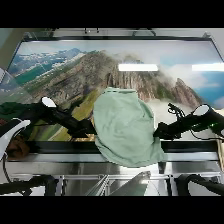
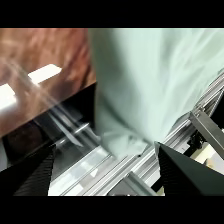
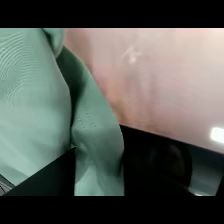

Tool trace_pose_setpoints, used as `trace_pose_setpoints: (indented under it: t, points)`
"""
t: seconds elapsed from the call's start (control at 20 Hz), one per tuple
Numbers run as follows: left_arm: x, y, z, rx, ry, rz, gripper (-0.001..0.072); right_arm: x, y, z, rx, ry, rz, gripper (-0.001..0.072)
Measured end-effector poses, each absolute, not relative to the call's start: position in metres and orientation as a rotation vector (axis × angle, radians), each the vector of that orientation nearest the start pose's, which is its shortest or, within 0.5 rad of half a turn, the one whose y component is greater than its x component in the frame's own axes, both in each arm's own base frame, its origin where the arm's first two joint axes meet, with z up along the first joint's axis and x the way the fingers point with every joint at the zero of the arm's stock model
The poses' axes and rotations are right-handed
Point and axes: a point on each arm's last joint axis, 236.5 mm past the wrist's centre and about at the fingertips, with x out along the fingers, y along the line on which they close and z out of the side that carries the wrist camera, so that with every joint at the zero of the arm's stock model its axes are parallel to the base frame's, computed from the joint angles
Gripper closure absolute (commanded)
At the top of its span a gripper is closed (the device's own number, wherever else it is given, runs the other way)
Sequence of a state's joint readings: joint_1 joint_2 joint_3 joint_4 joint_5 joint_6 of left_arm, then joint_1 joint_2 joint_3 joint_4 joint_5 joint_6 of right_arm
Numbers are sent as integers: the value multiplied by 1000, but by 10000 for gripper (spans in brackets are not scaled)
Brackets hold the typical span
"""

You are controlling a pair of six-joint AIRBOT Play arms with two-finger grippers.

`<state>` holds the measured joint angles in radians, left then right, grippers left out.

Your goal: Fold the shirts.

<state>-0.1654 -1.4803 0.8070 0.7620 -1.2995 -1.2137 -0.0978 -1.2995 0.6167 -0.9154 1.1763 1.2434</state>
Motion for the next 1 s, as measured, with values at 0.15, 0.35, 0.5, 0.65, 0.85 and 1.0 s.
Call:
trace_pose_setpoints:
  t: [0.15,0.35,0.5,0.65,0.85,1.0]
  points:
    - [220,-230,-96,-476,1815,-763,703,235,122,-101,620,1637,446,689]
    - [221,-256,-85,-418,1828,-868,704,238,142,-78,685,1593,565,690]
    - [238,-270,-32,-360,1715,-990,703,253,170,-15,747,1439,769,690]
    - [261,-277,70,-329,1441,-1119,685,272,188,87,700,1158,967,690]
    - [250,-267,254,-268,910,-1252,681,261,201,254,485,647,1132,689]
    - [219,-244,358,-185,556,-1224,679,235,199,350,332,304,1085,689]
